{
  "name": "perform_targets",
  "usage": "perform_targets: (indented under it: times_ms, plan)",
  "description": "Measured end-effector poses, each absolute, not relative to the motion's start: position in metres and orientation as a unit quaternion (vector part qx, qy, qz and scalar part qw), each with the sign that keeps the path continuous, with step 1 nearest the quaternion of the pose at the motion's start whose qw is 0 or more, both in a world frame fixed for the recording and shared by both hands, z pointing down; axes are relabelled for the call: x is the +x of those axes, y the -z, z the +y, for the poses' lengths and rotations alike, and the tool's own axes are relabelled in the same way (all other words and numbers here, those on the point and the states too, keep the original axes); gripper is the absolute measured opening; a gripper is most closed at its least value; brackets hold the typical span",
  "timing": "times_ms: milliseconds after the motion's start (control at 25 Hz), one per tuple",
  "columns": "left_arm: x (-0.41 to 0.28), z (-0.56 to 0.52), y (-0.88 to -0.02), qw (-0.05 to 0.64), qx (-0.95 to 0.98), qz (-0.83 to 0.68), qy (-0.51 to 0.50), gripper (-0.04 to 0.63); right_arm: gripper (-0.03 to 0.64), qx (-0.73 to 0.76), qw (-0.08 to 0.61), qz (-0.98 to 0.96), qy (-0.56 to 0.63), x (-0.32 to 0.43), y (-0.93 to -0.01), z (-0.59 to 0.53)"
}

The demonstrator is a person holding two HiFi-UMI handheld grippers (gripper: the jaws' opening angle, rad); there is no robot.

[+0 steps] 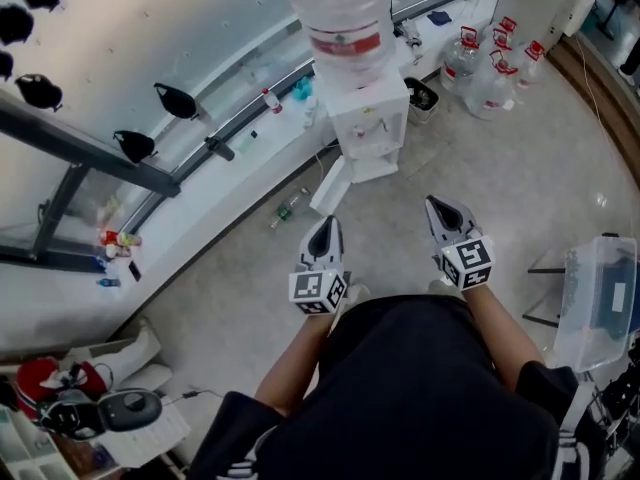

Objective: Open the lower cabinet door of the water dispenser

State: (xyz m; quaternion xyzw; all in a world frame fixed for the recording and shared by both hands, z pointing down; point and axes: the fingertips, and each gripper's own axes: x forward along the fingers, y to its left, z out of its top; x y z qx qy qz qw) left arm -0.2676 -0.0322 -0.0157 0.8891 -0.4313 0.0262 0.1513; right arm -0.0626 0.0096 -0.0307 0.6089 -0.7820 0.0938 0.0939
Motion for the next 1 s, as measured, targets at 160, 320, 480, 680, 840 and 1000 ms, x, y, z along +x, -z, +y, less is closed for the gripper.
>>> perform_targets:
  times_ms: [160, 320, 480, 680, 840, 1000]
  plan:
    - [-0.269, -0.049, 0.027, 0.141, 0.894, -0.424, -0.014, 0.005, -0.002, 0.624, 0.088, -0.772, -0.082, -0.061, 0.037, 0.005]
    - [-0.277, -0.051, 0.035, 0.13, 0.901, -0.414, -0.013, 0.005, -0.002, 0.638, 0.077, -0.762, -0.083, -0.062, 0.039, 0.004]
    - [-0.297, -0.047, 0.037, 0.127, 0.904, -0.408, -0.017, 0.005, -0.002, 0.654, 0.077, -0.749, -0.079, -0.062, 0.041, -0.001]
    - [-0.32, -0.044, 0.028, 0.126, 0.902, -0.413, -0.006, 0.005, -0.002, 0.665, 0.077, -0.739, -0.074, -0.072, 0.041, -0.008]
    - [-0.33, -0.048, 0.018, 0.131, 0.897, -0.423, -0.014, 0.005, -0.002, 0.662, 0.082, -0.742, -0.072, -0.087, 0.038, -0.011]
    - [-0.341, -0.057, 0.016, 0.137, 0.892, -0.43, -0.018, 0.005, -0.002, 0.659, 0.085, -0.743, -0.077, -0.1, 0.034, -0.015]
